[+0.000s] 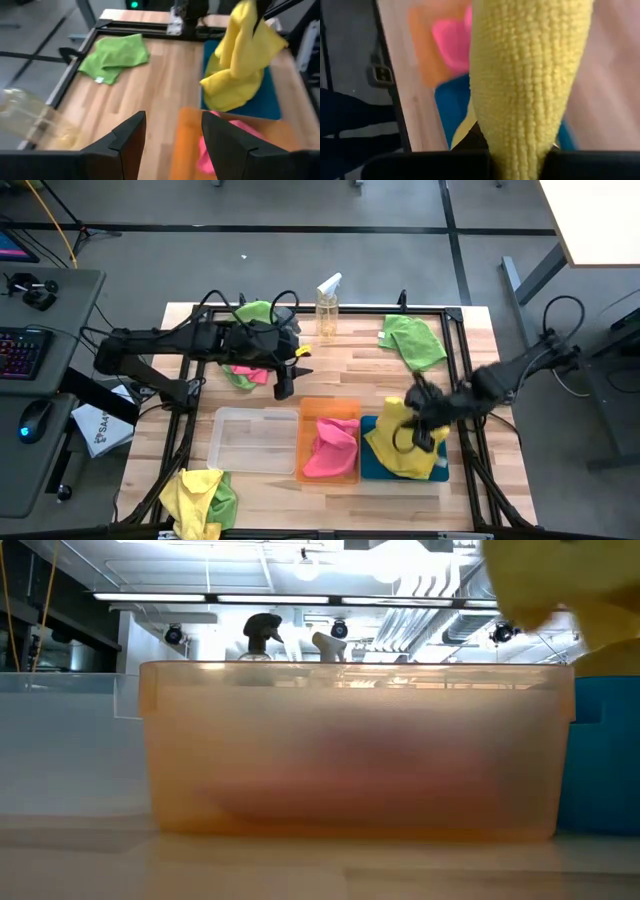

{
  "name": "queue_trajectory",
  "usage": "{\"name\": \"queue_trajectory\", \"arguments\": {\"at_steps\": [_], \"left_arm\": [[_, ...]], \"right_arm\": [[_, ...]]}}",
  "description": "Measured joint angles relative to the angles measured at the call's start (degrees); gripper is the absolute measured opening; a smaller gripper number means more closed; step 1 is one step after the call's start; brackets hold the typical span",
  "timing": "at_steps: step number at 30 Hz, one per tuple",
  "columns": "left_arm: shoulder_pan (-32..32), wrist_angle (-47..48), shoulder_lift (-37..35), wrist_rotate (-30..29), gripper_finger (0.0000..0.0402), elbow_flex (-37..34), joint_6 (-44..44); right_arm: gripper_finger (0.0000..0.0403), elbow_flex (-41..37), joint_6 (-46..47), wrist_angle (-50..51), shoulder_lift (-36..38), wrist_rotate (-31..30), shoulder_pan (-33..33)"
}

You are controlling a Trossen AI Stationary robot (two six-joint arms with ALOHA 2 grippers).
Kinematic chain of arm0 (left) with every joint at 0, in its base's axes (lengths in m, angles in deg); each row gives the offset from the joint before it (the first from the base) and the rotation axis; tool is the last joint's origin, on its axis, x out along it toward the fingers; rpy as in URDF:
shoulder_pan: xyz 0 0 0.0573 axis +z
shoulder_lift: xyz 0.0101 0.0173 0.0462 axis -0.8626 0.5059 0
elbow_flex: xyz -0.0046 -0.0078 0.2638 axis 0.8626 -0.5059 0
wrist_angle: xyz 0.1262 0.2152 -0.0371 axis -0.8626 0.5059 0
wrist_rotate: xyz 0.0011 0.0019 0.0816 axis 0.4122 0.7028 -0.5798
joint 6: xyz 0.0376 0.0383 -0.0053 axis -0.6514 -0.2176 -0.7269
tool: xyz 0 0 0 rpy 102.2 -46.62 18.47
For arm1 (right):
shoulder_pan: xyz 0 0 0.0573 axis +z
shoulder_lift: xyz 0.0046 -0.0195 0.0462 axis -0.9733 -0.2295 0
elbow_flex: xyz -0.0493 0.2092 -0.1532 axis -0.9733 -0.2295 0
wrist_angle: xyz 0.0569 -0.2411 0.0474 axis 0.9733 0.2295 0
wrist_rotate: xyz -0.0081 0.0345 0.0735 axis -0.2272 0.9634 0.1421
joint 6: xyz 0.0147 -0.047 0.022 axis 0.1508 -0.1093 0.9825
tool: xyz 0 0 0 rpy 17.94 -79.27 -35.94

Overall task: Sort microfiber towel by color & place in baskets
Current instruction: Put the top yellow towel into the blue bin

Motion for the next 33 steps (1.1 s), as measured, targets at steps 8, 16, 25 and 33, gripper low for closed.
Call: {"name": "queue_trajectory", "arguments": {"at_steps": [8, 16, 25, 33], "left_arm": [[0.00, -17.99, -8.38, 6.04, 0.0181, -11.14, 4.35], [0.00, -20.84, -12.16, 4.38, 0.0181, -13.02, 4.40], [0.00, -20.78, -12.25, 2.92, 0.0181, -13.04, 4.40], [0.00, -20.75, -12.25, 2.92, 0.0181, -13.04, 4.38]], "right_arm": [[0.0001, -18.73, 19.19, -18.20, -0.12, -3.91, 6.42], [0.0001, -22.64, 12.23, -28.00, -7.04, 3.87, 4.43], [0.0014, -22.67, 11.29, -28.26, -14.63, 5.13, 2.07], [0.0146, -21.33, 12.44, -26.28, -15.99, 10.28, 0.64]]}}
